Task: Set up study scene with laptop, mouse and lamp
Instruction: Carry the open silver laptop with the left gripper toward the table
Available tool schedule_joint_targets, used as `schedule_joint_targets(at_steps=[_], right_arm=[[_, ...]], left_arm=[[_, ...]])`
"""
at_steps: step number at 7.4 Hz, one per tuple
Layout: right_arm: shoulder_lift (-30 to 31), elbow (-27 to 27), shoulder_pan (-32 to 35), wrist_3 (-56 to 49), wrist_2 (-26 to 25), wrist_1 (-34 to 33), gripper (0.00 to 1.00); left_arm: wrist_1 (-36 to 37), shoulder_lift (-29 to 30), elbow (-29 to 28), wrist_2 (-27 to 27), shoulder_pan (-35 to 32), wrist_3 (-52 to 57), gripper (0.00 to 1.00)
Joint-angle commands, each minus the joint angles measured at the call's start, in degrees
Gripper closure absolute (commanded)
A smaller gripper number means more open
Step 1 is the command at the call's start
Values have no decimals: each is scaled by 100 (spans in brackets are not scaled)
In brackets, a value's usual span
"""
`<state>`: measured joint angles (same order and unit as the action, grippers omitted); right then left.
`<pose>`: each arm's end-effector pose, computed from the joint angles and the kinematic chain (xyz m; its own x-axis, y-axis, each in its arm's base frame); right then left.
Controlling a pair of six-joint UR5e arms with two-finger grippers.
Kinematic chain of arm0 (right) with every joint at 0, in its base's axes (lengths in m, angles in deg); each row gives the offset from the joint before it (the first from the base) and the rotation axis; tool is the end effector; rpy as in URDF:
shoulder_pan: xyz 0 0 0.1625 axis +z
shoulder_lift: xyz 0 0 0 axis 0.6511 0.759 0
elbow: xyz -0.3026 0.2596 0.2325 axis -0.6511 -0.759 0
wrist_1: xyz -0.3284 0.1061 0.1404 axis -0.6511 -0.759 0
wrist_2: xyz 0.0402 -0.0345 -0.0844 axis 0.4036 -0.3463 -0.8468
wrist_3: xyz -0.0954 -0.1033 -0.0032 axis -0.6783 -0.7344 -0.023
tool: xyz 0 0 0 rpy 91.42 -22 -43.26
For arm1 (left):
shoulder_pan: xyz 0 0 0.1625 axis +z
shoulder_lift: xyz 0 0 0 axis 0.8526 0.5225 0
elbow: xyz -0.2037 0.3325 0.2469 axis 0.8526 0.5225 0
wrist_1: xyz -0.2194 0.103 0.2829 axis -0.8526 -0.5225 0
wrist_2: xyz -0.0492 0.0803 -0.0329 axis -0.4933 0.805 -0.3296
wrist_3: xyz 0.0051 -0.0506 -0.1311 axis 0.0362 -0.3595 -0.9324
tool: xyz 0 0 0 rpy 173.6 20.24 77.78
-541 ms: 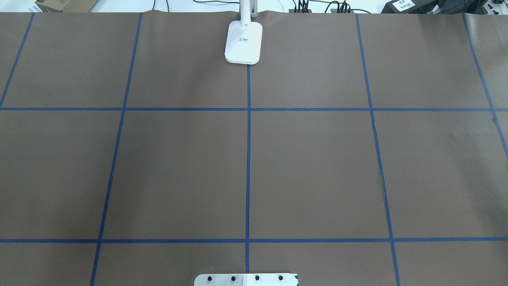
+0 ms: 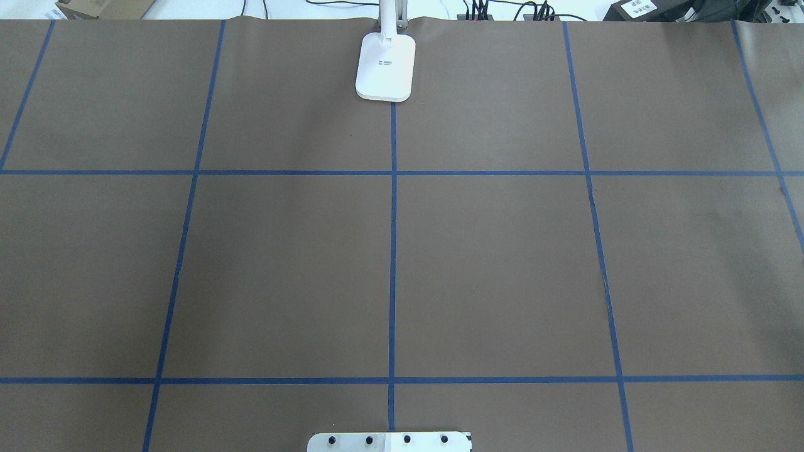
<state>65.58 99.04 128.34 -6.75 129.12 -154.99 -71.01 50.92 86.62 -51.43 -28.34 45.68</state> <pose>0.0241 -0.3981 0.6674 0.7033 -0.3247 0.6324 0.2546 0.9456 0.2024 -0.0162 -0.4029 0.6352 0.7333 0.0930 -0.6735 -0.0125 0.9923 0.1234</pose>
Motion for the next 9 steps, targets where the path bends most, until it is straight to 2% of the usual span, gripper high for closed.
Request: schedule_joint_targets(at_steps=[1, 9], right_arm=[[75, 7, 0, -20, 32, 0, 0], [76, -10, -8, -100, 76, 290, 0]], left_arm=[[8, 6, 21, -128, 0, -6, 1], [34, -178, 29, 47, -52, -15, 0]])
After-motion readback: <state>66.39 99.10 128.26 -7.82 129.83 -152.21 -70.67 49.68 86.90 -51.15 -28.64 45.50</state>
